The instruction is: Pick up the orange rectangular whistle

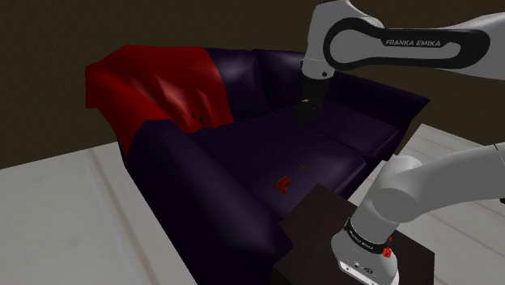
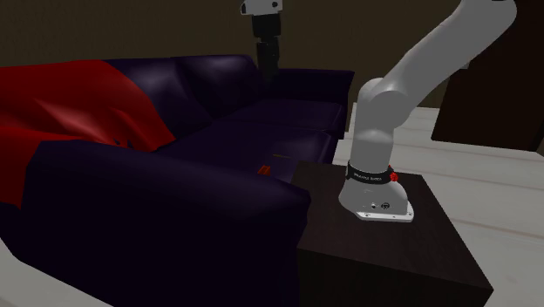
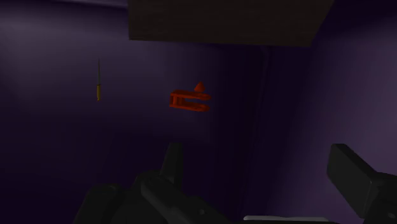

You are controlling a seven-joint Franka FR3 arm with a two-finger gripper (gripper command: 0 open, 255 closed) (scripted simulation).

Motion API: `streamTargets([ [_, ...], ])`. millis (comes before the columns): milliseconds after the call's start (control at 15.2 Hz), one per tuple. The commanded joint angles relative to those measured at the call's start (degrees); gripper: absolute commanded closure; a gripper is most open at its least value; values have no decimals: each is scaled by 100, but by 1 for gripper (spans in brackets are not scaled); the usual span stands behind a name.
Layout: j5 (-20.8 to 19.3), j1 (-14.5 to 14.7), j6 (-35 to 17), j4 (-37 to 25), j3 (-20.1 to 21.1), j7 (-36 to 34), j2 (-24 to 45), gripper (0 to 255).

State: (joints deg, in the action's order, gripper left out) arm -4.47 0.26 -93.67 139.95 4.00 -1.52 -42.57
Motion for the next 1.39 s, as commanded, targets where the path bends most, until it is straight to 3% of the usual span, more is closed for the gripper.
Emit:
streamTargets([
  [0, 0, 0, 0, 0, 0, 0, 0, 0],
  [660, 38, -468, -2207, 1491, -192, -798, 599, 0],
  [1320, 29, -967, -4875, 2224, -371, -1553, 2403, 0],
])
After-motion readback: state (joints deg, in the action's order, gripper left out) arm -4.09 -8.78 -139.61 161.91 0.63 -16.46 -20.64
